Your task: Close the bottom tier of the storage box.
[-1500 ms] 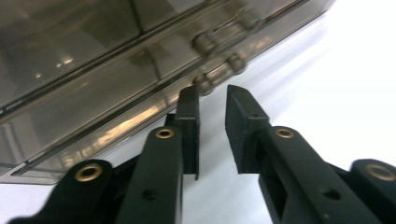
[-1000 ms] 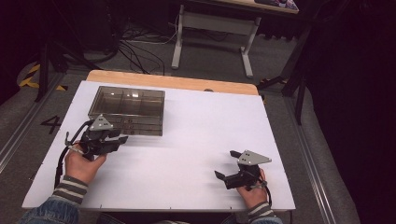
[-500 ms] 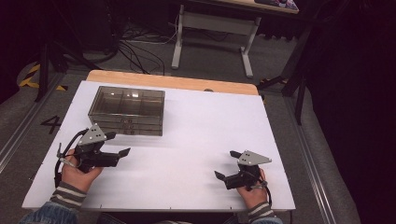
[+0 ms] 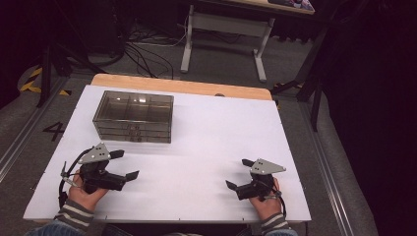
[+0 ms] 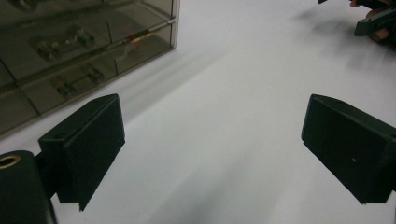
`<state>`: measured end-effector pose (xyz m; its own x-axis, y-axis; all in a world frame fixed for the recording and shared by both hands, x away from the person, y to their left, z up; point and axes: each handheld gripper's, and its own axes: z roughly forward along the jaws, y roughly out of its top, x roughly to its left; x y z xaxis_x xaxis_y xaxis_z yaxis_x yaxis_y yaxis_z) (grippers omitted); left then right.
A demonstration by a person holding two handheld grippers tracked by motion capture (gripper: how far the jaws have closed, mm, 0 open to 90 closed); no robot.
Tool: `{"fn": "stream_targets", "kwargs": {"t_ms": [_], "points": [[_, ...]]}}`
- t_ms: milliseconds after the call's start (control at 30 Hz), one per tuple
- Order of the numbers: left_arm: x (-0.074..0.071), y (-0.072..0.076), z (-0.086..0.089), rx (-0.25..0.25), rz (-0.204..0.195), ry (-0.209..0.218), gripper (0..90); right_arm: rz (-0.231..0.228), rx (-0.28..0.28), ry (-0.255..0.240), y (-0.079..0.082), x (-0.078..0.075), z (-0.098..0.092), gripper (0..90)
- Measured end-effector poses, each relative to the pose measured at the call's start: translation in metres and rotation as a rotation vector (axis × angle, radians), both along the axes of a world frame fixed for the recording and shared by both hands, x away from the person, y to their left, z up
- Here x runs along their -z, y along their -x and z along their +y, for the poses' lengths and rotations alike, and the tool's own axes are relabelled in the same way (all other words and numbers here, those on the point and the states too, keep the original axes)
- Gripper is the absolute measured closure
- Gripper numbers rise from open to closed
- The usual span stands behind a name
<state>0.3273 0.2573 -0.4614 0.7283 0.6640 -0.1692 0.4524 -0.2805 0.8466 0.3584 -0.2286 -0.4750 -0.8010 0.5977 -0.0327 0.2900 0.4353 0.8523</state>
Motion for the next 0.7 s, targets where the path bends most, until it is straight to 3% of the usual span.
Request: {"fn": "stream_targets", "kwargs": {"t_ms": [200,400,600,700], "points": [[0.012,0.003,0.000,0.001,-0.002,-0.044,2.0,-0.001,-0.003,0.000,0.000,0.000,0.000,1.1],[0.012,0.002,0.000,-0.006,-0.008,-0.029,2.6,0.000,-0.003,-0.001,0.000,0.000,0.000,1.1],[0.013,0.000,0.000,-0.017,-0.045,-0.042,2.3,0.002,-0.002,-0.003,-0.001,0.000,0.000,1.1],[0.015,-0.002,0.000,-0.015,-0.035,-0.048,2.3,0.005,-0.001,-0.007,0.000,0.000,0.000,1.0]]}}
